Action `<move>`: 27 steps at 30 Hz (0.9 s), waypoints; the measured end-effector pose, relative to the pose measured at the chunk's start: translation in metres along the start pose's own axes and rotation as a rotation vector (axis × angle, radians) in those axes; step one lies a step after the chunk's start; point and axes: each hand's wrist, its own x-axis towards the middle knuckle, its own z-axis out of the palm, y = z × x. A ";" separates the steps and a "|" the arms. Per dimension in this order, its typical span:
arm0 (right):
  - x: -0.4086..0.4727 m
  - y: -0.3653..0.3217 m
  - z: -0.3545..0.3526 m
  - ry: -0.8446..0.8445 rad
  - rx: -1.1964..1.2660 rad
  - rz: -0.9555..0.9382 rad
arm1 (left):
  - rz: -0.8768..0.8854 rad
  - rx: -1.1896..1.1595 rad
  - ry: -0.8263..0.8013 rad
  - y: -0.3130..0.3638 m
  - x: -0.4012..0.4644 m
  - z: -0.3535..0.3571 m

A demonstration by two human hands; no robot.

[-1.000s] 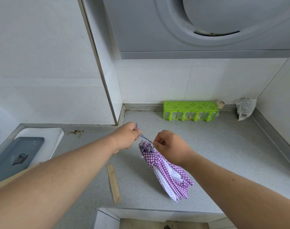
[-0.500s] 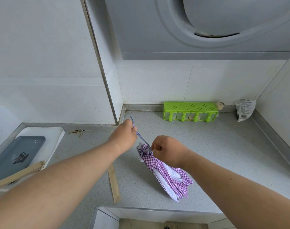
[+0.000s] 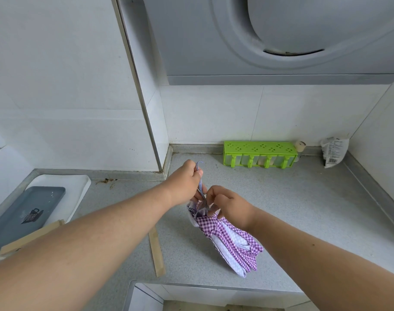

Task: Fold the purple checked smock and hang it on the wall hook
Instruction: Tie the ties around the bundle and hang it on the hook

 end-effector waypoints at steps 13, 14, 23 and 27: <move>0.007 0.005 -0.001 -0.010 -0.380 -0.003 | -0.046 -0.113 -0.005 0.009 -0.003 0.002; 0.007 0.006 -0.002 0.003 -0.377 -0.006 | -0.055 -0.116 -0.011 0.009 -0.003 0.002; 0.007 0.007 -0.009 0.137 -0.283 -0.032 | -0.093 0.184 -0.261 -0.004 0.002 0.004; 0.005 0.005 -0.014 0.154 -0.258 -0.038 | -0.030 0.258 -0.304 -0.003 0.004 0.004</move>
